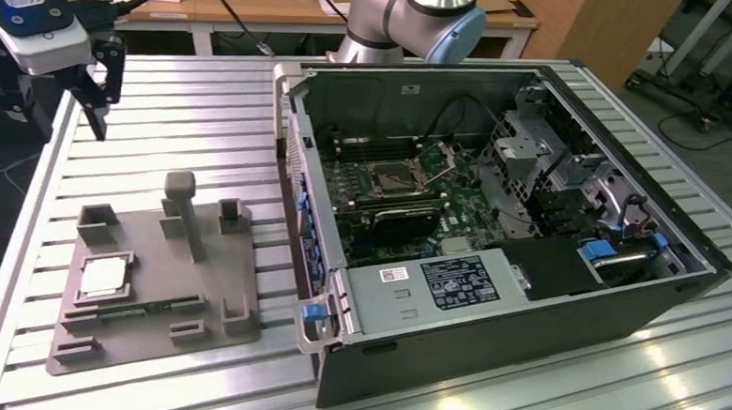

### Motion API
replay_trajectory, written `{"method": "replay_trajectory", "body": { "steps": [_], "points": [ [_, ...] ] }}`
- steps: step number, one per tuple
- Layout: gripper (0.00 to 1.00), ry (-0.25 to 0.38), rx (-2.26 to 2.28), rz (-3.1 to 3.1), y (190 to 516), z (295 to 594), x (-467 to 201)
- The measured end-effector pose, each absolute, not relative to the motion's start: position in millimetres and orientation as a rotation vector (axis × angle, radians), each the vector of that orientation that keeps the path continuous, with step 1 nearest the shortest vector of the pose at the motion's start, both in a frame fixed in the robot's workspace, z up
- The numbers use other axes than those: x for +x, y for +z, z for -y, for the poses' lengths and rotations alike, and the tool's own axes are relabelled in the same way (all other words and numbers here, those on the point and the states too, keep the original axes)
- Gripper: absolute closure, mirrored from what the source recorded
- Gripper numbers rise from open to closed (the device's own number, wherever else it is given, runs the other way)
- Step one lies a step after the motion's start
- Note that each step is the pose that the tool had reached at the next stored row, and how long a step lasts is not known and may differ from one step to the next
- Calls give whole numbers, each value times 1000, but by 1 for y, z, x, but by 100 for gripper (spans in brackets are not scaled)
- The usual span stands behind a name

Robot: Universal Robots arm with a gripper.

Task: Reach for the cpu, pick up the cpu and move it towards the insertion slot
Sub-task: 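Reach for the cpu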

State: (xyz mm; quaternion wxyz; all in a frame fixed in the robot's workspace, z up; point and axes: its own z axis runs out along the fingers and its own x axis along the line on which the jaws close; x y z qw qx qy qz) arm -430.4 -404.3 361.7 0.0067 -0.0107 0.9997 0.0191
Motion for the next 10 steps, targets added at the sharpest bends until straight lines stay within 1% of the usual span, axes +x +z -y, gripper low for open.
{"method": "replay_trajectory", "body": {
  "steps": [1, 2, 3, 4, 5, 10],
  "points": [
    [47, 60, -33, -3128, 360, 405, -430],
    [47, 60, -33, -3128, 359, 406, -431],
    [42, 59, -33, -3128, 357, 407, -431],
    [42, 59, -33, -3128, 355, 408, -431],
    [35, 59, -33, -3128, 353, 410, -431],
    [35, 60, -33, -3128, 344, 421, -433]
  ]
}}
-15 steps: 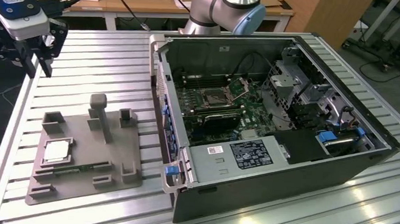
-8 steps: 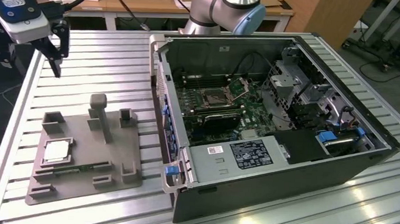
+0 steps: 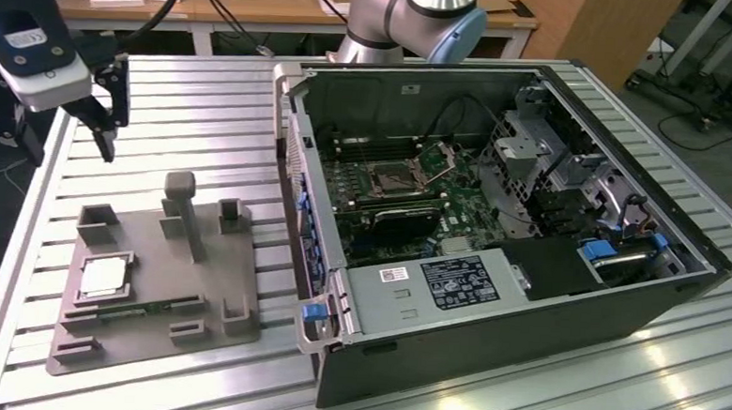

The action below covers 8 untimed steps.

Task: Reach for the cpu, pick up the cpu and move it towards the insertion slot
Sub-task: 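Reach for the cpu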

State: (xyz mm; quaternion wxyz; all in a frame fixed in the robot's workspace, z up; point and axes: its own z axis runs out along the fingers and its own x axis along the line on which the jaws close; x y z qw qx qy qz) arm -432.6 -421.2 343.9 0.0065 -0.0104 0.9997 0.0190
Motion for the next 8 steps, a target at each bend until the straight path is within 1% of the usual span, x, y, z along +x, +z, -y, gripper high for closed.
{"method": "replay_trajectory", "body": {
  "steps": [8],
  "points": [
    [35, 59, -32, -3128, 337, 424, -433]
  ]
}}
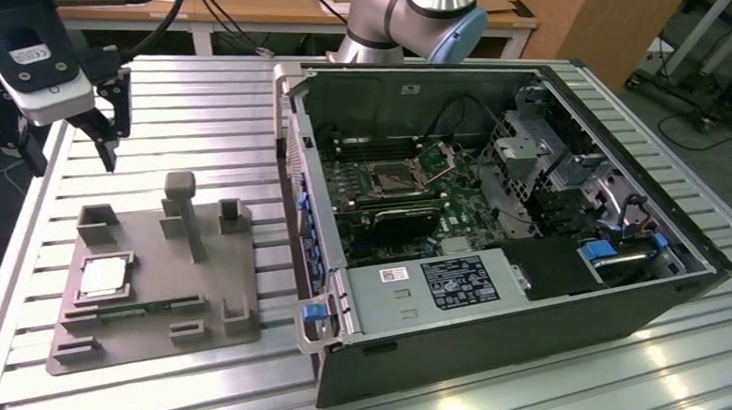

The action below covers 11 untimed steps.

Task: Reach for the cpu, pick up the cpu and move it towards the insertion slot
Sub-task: 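Reach for the cpu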

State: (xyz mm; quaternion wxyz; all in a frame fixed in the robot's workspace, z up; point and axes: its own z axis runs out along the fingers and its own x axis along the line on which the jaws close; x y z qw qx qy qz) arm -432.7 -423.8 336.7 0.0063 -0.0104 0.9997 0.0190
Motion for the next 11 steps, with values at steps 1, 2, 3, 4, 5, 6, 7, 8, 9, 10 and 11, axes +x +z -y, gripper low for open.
{"method": "replay_trajectory", "body": {
  "steps": [1, 2, 3, 4, 5, 6, 7, 8, 9, 10, 11],
  "points": [
    [35, 60, -32, -3128, 336, 424, -433],
    [35, 60, -32, -3128, 336, 424, -433],
    [35, 60, -32, -3128, 336, 424, -433],
    [35, 60, -32, -3128, 336, 424, -433],
    [35, 60, -32, -3128, 336, 424, -433],
    [35, 60, -32, -3128, 335, 424, -433],
    [35, 60, -32, -3128, 335, 424, -433],
    [35, 60, -32, -3128, 335, 424, -433],
    [35, 60, -32, -3128, 335, 424, -433],
    [35, 60, -33, -3128, 334, 424, -433],
    [35, 60, -32, -3128, 334, 424, -433]
  ]
}}
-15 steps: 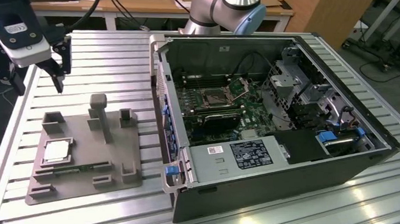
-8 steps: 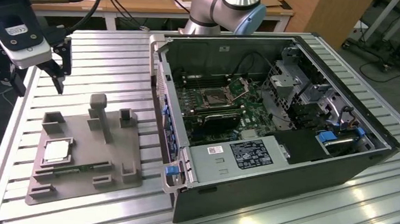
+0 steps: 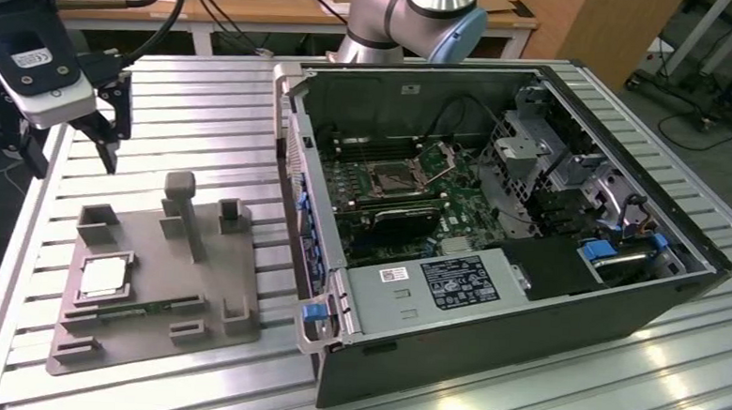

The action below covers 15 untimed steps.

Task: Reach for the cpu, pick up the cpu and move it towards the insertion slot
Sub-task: 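Reach for the cpu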

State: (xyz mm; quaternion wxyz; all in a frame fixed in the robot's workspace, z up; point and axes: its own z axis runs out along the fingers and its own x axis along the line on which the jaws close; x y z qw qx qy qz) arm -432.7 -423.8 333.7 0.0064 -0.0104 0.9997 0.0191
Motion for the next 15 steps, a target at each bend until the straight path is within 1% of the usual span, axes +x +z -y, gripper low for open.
{"method": "replay_trajectory", "body": {
  "steps": [15],
  "points": [
    [35, 60, -32, -3128, 326, 424, -433]
  ]
}}
